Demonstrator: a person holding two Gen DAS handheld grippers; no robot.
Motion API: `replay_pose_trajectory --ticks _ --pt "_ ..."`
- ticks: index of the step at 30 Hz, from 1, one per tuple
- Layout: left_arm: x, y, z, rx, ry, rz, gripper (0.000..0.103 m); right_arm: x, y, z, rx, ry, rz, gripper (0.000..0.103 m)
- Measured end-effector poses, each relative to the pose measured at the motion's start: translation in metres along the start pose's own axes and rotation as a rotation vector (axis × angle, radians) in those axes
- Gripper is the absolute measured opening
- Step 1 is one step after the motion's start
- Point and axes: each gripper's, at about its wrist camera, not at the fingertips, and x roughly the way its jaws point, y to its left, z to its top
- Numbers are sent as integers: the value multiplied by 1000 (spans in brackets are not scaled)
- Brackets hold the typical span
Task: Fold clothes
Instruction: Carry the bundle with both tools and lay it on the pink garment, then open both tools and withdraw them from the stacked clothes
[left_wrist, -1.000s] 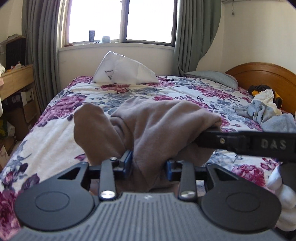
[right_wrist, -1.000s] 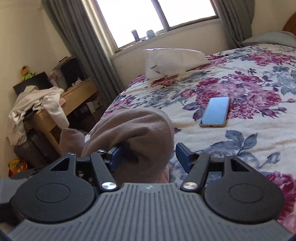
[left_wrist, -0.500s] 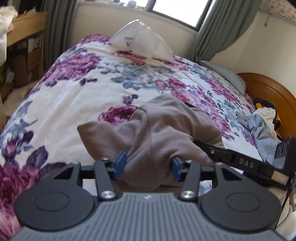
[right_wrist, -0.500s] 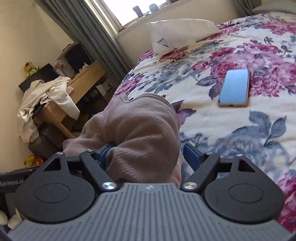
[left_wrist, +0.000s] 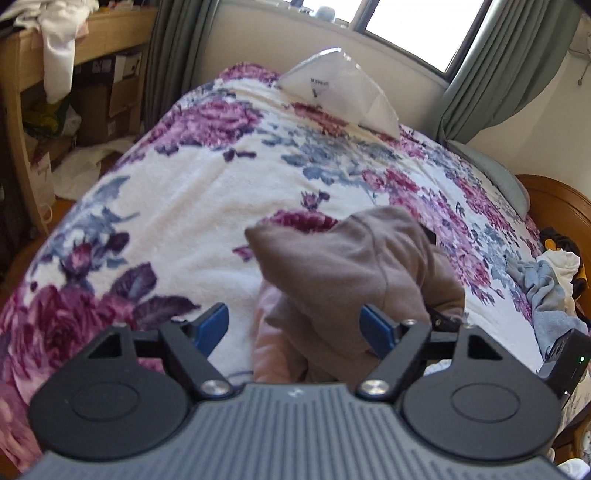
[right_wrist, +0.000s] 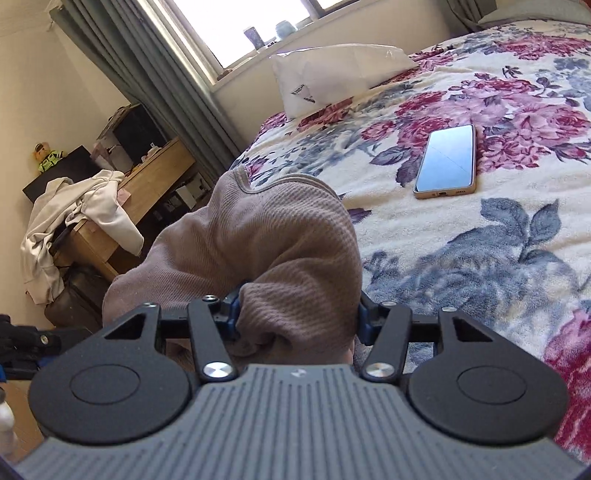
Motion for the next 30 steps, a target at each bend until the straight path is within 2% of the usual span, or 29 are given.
replay_pose_trajectory --ticks 3,5,8,9,13,21,30 --pt "17 -12 3 61 -38 58 95 -1 9 4 -61 -2 -17 59" --pt "57 -14 -3 91 33 111 95 -3 13 6 -97 -6 -34 62" --pt "86 4 -13 -18 96 83 96 -9 16 10 -158 -13 -40 66" --pt "83 7 -12 -40 100 76 96 -14 17 12 -172 -18 -39 68" --pt "65 -1 -8 -7 99 109 96 -31 21 18 -227 -46 -45 79" --pt "15 -34 2 70 54 151 95 -61 39 28 -293 -33 -48 83" --pt "-48 -74 -3 125 13 150 98 -128 65 35 -291 -38 -4 87"
